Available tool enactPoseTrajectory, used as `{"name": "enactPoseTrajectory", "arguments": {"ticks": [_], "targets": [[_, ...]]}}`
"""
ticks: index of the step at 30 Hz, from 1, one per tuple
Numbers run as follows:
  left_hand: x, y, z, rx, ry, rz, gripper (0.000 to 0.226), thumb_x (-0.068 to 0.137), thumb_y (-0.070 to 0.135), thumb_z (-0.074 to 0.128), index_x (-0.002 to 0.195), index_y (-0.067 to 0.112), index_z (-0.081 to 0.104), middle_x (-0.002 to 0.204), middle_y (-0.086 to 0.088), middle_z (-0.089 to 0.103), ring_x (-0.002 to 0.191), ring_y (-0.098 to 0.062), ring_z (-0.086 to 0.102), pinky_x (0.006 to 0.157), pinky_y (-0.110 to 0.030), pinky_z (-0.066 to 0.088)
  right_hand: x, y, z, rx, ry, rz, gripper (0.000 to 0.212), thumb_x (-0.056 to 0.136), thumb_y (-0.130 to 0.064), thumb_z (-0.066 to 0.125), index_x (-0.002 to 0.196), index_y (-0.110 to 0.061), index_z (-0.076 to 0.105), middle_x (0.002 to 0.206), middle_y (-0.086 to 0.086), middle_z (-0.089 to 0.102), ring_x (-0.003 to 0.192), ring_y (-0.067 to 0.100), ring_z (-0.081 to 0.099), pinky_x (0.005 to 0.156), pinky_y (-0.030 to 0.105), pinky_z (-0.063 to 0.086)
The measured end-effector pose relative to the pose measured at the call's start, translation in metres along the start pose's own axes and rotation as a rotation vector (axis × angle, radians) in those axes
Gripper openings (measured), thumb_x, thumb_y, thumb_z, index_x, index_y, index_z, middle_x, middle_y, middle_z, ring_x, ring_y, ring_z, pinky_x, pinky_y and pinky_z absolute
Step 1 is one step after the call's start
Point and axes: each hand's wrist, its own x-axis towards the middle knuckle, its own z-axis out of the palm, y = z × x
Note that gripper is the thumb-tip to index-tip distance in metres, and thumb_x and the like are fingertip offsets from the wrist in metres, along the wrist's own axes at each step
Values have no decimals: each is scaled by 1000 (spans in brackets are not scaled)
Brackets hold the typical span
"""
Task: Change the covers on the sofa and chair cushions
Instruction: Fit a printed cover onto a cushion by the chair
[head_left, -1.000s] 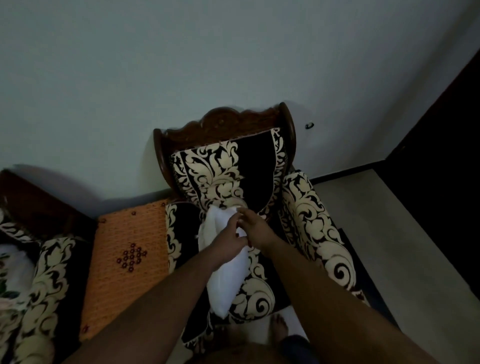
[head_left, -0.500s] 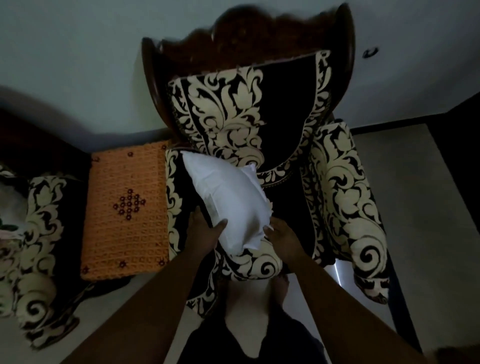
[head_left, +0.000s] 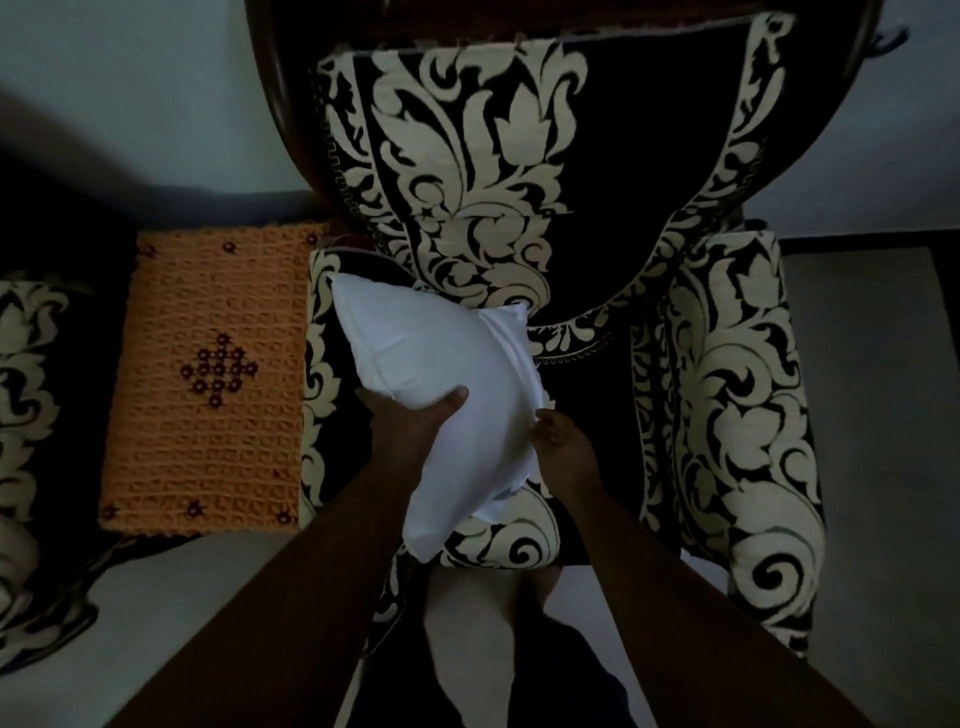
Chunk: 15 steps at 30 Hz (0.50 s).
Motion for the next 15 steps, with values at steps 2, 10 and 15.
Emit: {"name": "enactPoseTrajectory", "arguments": {"ticks": [2,10,15], "targets": [[9,-9,7,2,46,-11,129,57,49,97,156,20,21,143,6,47,122,-14,48,102,-32,40,21,-1,0,-77,59,2,32,101,-29,53,132,-21,60,126,8,66,116,30,63,101,44,51],[20,-44,-14,-51,81,118,92,65,36,87,146,25,44,134,8,60,117,-11,60,93,-34,51,104,-1,33,-239,-8,115,45,107,-31,42,147,-12,47,146,20,51,134,38,48,111,40,38],[10,-49,-36,-89,81,112,73,74,14,90,136,26,53,121,17,62,100,12,61,81,-19,51,105,5,45,-372,-44,92,35,104,-25,41,116,-4,66,120,21,65,115,38,60,90,35,44]]}}
